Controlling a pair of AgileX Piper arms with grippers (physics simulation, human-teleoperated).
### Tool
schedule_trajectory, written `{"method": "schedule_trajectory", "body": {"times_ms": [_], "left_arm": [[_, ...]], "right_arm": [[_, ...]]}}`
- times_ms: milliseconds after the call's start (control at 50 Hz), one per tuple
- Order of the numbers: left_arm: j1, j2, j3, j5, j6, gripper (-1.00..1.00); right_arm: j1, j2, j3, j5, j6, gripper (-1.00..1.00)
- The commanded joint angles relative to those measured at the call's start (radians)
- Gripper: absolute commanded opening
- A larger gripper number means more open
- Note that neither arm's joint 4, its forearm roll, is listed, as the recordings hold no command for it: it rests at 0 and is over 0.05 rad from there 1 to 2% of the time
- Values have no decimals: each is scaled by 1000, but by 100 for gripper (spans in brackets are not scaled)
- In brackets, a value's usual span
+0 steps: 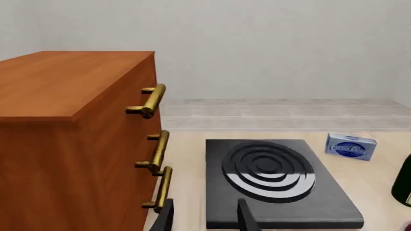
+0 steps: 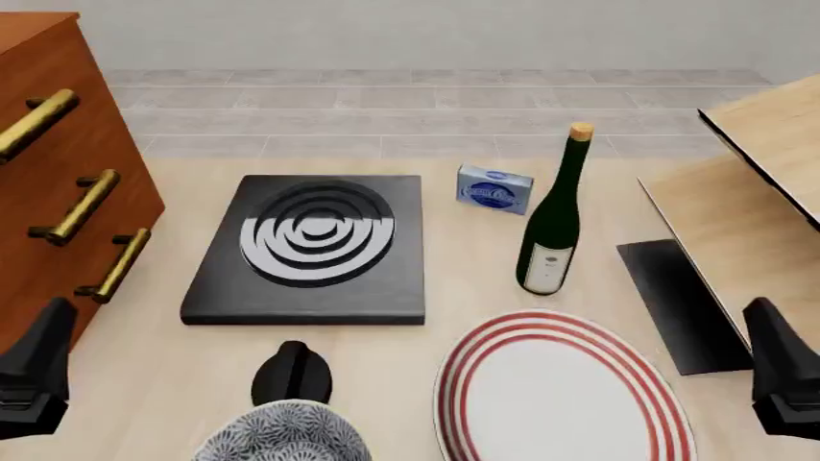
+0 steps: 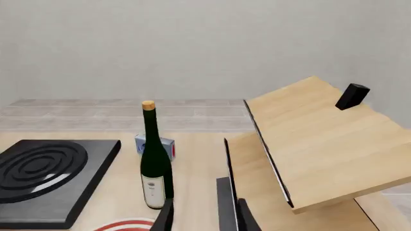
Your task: Put the bowl on the stove.
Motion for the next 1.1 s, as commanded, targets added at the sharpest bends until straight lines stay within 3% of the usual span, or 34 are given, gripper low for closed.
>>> {"method": "schedule_trajectory", "body": {"times_ms": [20,720,900,1100], "left_arm": [[-9,15,-5,-8,2,100],[-85,58,-47,47,12,100],[-218,19,-70,170,2,100],[-276,135,-67,115,-23,100]], "right_arm": [[0,4,-3,-1,0,100],[0,4,-3,-1,0,100],[0,4,-3,-1,0,100],[0,5,-3,-1,0,100]]}}
